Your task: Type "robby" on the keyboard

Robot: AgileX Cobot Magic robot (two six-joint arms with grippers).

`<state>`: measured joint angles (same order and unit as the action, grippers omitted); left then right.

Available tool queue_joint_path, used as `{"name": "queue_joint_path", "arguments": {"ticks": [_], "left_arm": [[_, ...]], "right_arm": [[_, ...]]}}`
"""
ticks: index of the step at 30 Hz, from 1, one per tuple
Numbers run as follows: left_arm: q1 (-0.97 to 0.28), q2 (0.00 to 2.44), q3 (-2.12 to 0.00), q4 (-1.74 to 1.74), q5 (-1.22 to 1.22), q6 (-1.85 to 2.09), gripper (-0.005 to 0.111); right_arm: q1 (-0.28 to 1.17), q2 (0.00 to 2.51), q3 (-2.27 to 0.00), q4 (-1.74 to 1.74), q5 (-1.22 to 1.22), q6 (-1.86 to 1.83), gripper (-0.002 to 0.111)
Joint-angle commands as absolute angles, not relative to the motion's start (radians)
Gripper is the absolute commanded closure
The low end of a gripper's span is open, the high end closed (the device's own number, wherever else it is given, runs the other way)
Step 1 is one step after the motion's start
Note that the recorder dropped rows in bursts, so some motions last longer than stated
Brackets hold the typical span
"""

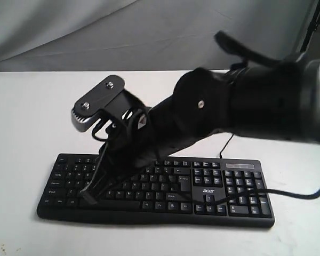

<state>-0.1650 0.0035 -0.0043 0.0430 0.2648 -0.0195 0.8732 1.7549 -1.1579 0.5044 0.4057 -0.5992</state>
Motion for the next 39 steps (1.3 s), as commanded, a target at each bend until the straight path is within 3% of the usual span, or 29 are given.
{"name": "queue_joint_path", "arguments": {"ticks": [1,14,26,39], "left_arm": [[-0.171,0.0,0.0,0.048,0.258,-0.022,0.107],[-0.171,0.0,0.0,0.048,0.258,-0.022,0.107],[-0.171,0.0,0.0,0.048,0.258,-0.022,0.107],[-0.171,0.0,0.0,0.048,0.258,-0.022,0.107]], "right_arm": [[0.888,1.817,-1.166,0.482,0.282,-0.604,0.108],[0.873,2.056,-1.406,0.397,0.339,-0.604,0.108],[0.858,2.157,-1.404,0.387,0.195,-0.684,0.108],[0.874,2.171,-1.393,0.377,0.194,-0.684,0.108]]}}
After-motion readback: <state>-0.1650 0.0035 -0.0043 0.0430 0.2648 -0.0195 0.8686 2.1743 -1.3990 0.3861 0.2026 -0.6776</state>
